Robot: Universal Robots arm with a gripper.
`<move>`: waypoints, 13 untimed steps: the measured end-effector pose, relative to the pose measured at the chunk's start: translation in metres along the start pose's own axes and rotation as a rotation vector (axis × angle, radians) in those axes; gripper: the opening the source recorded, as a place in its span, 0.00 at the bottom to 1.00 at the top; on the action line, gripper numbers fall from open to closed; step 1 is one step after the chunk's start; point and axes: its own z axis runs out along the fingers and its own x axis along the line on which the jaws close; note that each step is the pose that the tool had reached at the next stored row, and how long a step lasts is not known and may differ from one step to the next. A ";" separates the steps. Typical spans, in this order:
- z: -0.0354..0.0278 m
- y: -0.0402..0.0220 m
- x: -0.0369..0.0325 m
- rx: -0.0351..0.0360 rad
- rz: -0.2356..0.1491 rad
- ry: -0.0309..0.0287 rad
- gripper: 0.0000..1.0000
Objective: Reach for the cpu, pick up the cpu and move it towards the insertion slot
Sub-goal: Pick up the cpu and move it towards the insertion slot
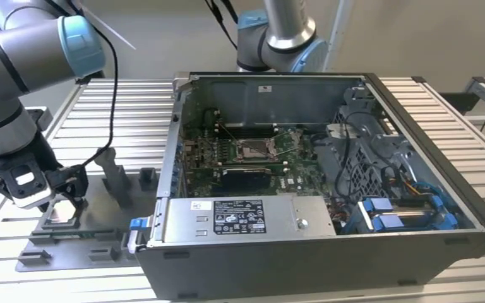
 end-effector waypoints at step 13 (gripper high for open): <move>0.0100 -0.0009 0.0002 0.0001 -0.002 0.0002 1.00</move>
